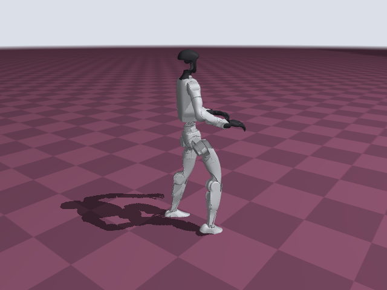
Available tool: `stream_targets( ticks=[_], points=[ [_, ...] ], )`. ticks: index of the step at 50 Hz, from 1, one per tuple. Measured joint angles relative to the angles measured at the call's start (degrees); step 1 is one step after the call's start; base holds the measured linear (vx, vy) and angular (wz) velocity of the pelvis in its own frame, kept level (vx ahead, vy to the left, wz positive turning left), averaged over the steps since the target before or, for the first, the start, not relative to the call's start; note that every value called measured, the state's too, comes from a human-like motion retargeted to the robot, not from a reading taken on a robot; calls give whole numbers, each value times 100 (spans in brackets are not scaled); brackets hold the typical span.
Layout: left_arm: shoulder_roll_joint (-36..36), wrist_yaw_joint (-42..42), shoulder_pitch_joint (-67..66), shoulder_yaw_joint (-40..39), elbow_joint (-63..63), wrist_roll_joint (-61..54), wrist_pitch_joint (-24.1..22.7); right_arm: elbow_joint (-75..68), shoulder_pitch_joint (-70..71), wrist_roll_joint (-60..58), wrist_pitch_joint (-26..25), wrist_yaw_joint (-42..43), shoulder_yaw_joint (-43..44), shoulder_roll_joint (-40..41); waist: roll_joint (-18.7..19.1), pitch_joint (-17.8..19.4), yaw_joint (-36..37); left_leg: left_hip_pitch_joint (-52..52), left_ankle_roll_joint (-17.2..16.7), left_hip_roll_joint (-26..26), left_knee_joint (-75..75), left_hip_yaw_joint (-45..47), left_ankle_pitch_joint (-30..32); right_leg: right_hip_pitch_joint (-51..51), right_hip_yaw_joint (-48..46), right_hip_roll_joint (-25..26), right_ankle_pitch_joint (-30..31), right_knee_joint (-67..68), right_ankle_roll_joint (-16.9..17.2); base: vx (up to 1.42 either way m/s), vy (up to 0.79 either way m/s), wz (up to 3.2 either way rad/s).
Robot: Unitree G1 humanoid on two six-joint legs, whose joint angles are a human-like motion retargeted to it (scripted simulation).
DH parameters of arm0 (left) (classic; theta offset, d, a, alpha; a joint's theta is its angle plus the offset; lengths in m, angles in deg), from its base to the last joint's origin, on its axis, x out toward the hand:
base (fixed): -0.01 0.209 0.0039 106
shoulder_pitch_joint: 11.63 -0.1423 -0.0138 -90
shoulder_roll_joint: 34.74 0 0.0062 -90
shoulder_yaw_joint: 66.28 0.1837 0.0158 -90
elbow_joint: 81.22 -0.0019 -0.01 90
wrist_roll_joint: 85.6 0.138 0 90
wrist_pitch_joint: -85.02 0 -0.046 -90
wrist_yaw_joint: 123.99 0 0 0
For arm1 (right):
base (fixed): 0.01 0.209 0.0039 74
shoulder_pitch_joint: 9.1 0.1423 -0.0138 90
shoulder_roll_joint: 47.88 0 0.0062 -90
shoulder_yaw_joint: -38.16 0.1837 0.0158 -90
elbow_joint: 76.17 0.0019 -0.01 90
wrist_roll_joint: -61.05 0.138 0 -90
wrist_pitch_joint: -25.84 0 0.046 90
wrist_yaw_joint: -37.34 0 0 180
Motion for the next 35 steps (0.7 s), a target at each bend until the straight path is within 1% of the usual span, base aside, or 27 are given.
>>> stream_targets(
  ticks=[2,3,4,5,6,7,8,10,11,12,13,15,17,21,23,25,27,28,30,31,32,33,35],
  points=[
    [-57,175,-28,7,144,-79,-52,81,-179,119,-32,107,93,-69,-173,-218,178,-106,128,-532,203,-226,-99,821,174,-622,-594,-1294,-37,39,0,84],
    [-92,216,-20,-7,184,-88,-46,96,-254,190,-52,139,137,-83,-180,-301,351,-195,182,-648,419,-237,-160,1072,87,-738,-846,-1652,-119,30,-17,9],
    [-80,192,-15,-87,222,-101,-22,80,-301,225,-71,144,195,-120,-127,-354,557,-354,233,-757,782,-174,-183,1229,49,-803,-954,-1888,-136,27,-23,-30],
    [-45,136,-11,-201,259,-115,11,49,-334,243,-90,136,262,-169,-45,-392,779,-549,282,-860,1219,-74,-186,1339,34,-842,-989,-2064,-120,21,-27,-71],
    [31,3,-123,-375,333,-125,59,5,-389,182,-142,88,274,-223,48,-524,1039,-849,302,-900,1664,121,11,1287,135,-801,-815,-2164,-48,16,-34,-92],
    [84,-91,-190,-552,428,-174,95,-32,-395,167,-190,25,301,-274,142,-563,1268,-1173,253,-905,2230,344,190,1273,216,-739,-675,-2229,0,12,-43,-96],
    [91,-108,-167,-732,564,-301,109,-56,-307,243,-232,-68,361,-320,239,-419,1438,-1547,68,-841,3036,621,334,1335,256,-636,-601,-2227,0,10,-37,-52],
    [73,-5,-125,-907,880,-495,108,-52,-128,448,-259,-242,395,-466,241,-342,1563,-2696,2,-863,4751,1304,557,1308,192,-772,-574,-2272,0,6,-20,34],
    [-6,135,-127,-901,1054,-488,102,-9,-99,528,-220,-251,407,-527,149,-535,1532,-3514,5,-814,5573,1572,482,1114,75,-906,-605,-2311,0,3,-13,106],
    [-91,263,-102,-895,1208,-494,93,24,-64,611,-204,-274,417,-569,79,-623,1513,-4192,7,-736,6360,1819,332,1020,-31,-1016,-647,-2339,0,3,-17,114],
    [-188,368,-23,-889,1317,-531,79,37,-17,700,-233,-328,424,-575,54,-505,1520,-4592,10,-599,7077,2026,31,1127,-117,-1074,-713,-2347,0,6,-12,100],
    [-369,473,21,-995,1514,-501,63,127,-67,701,-125,-169,585,-694,-35,-523,1488,-5556,8,-475,8382,2486,-274,1131,-303,-1366,-897,-2257,0,9,-3,102],
    [-399,273,211,-971,1497,-549,63,46,-13,817,-248,-388,560,-703,-174,-338,1498,-6293,200,-531,9382,2623,-630,1219,-487,-1558,-919,-2190,0,-1,-10,97],
    [-345,298,511,-706,1179,-575,93,-37,30,983,-328,-507,535,-738,-529,-126,1486,-7947,212,-597,11001,2977,-939,1186,-742,-2002,-1025,-1939,0,2,-8,77],
    [-257,378,676,-404,806,-621,115,-77,42,1021,-375,-513,514,-670,-702,-24,1471,-8769,164,-492,11664,3082,-1115,1160,-844,-2127,-1071,-1811,0,4,-9,54],
    [-178,350,757,-141,388,-691,111,-69,-8,915,-372,-356,560,-568,-785,148,1492,-9461,19,-149,12257,3108,-1174,1247,-912,-2109,-1059,-1735,0,4,-8,24],
    [-90,204,816,35,24,-737,94,-119,-33,776,-413,-321,561,-435,-830,310,1488,-10005,18,94,12645,3015,-1305,1412,-1011,-2016,-935,-1797,0,2,-4,9],
    [-69,251,832,56,-58,-784,92,-142,-34,730,-420,-317,554,-392,-907,381,1508,-10235,19,116,12765,2991,-1339,1445,-1013,-2065,-930,-1776,0,7,-2,3],
    [-118,458,844,-51,50,-894,18,-187,-14,662,-430,-312,551,-283,-1048,532,1613,-10434,11,498,12828,3092,-1204,1451,-979,-2101,-951,-1653,0,7,1,-4],
    [-147,540,850,-164,224,-1016,-43,-196,-16,671,-398,-272,550,-279,-1086,575,1622,-10464,14,313,12771,3017,-1289,1455,-1003,-2159,-971,-1621,0,6,3,10],
    [-183,565,848,-271,394,-1097,-76,-206,-24,679,-387,-278,541,-258,-1137,588,1655,-10439,15,248,12695,2975,-1346,1439,-1010,-2205,-997,-1591,0,10,0,13],
    [-234,476,831,-368,556,-1095,-53,-220,-45,683,-417,-377,517,-207,-1214,541,1740,-10303,13,421,12581,3001,-1348,1386,-983,-2227,-1033,-1565,0,13,-4,4],
    [-301,352,836,-454,752,-1079,-6,-192,-105,721,-431,-448,481,-161,-1252,453,1859,-9972,14,509,12257,2870,-1347,1374,-1003,-2200,-1073,-1600,0,16,-4,10]
  ],
)
